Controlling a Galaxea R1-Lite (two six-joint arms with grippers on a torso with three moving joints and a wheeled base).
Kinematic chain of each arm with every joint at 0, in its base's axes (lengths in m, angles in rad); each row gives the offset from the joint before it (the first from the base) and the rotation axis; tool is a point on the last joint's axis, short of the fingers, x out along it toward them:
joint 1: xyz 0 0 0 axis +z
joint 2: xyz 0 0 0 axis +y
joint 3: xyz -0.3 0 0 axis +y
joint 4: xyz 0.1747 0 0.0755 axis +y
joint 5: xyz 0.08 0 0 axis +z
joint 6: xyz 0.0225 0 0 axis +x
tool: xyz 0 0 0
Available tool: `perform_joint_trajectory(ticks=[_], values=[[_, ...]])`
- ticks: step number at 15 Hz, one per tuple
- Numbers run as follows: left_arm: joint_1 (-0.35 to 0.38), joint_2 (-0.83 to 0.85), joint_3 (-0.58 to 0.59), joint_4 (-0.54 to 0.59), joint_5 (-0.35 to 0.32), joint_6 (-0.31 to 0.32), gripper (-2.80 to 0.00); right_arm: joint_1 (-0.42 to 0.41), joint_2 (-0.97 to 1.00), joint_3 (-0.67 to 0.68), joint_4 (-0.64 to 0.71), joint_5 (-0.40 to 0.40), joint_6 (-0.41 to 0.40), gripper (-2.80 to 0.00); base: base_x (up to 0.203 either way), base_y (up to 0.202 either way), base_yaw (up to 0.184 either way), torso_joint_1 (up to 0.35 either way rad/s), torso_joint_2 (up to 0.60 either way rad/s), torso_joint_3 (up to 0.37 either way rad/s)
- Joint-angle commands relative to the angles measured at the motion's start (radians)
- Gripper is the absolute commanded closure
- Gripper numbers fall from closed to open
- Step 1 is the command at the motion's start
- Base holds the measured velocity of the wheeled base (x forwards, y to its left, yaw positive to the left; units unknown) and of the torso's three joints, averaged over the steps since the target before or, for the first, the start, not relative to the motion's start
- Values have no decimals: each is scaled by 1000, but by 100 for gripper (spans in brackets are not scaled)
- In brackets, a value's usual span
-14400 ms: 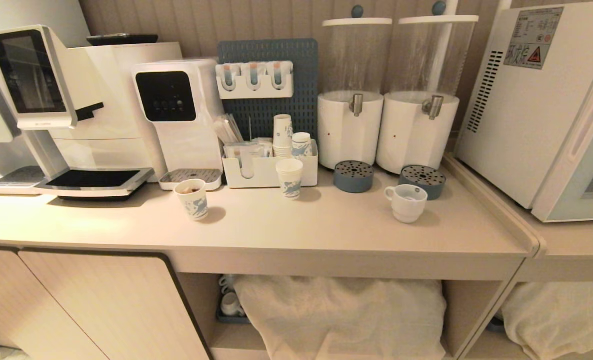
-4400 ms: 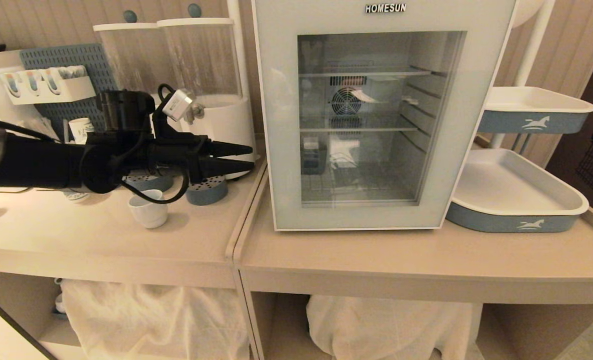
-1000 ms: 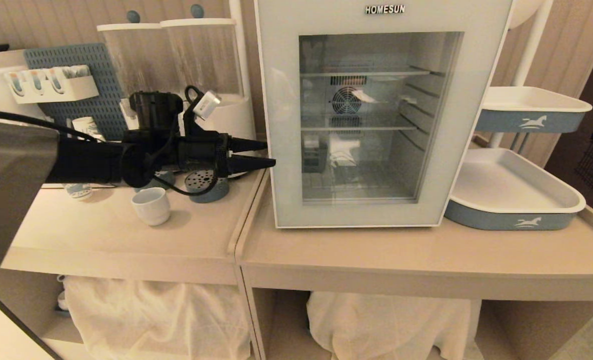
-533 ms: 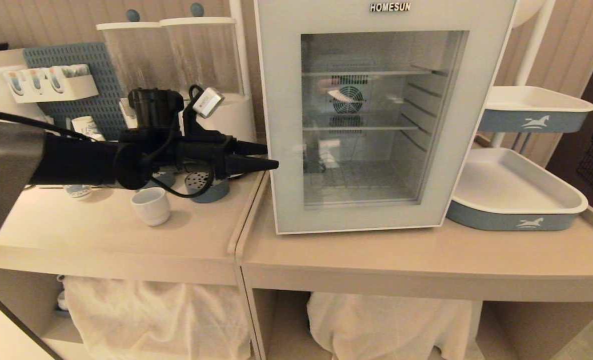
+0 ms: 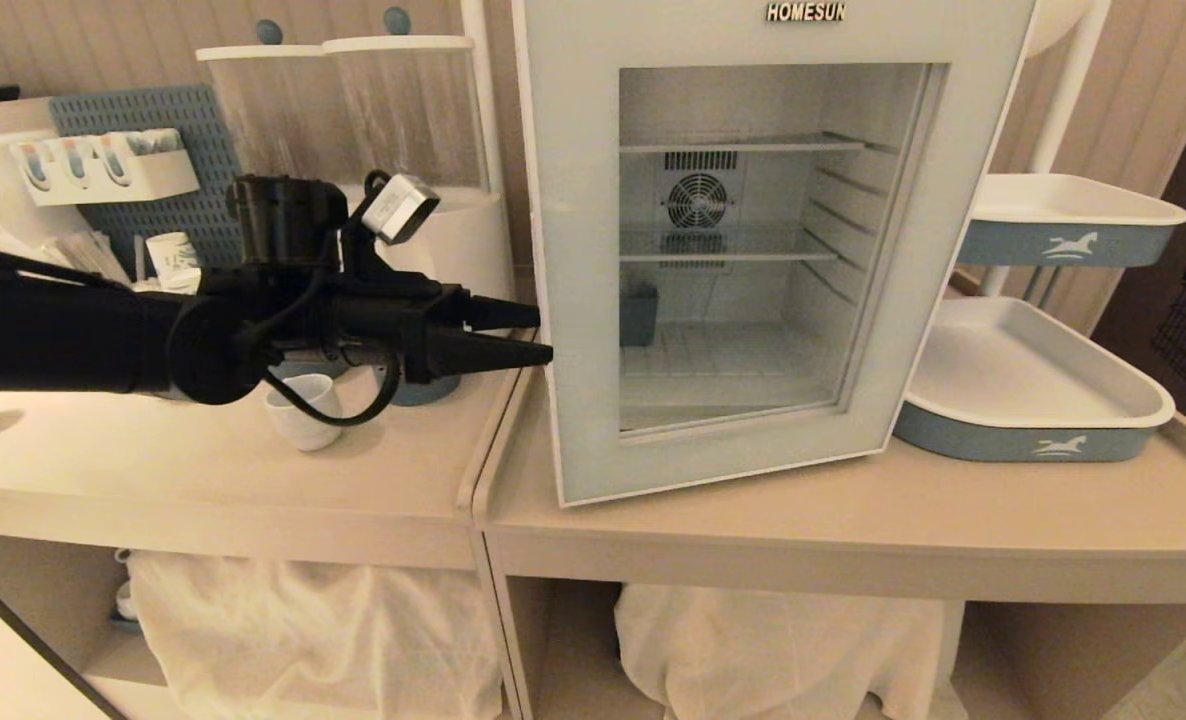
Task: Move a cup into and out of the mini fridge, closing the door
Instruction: Open the freezer door
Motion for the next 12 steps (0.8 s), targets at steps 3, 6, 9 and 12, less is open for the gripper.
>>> perform_joint_trajectory(ticks=[3,6,9,12], values=[[-92,-147,172,-14,-9,11,-280,0,1,0,-2,0,1,0,0,0,0,0,0,0],[-193,-228,269,-50,25,12,-280,0,1,0,-1,0,1,0,0,0,0,0,0,0],[-295,-277,313,-53,97,5,-280,0,1,0,-2,0,2,0,0,0,0,0,0,0],[-398,-339,357,-52,141,2,-280,0,1,0,-2,0,1,0,0,0,0,0,0,0]])
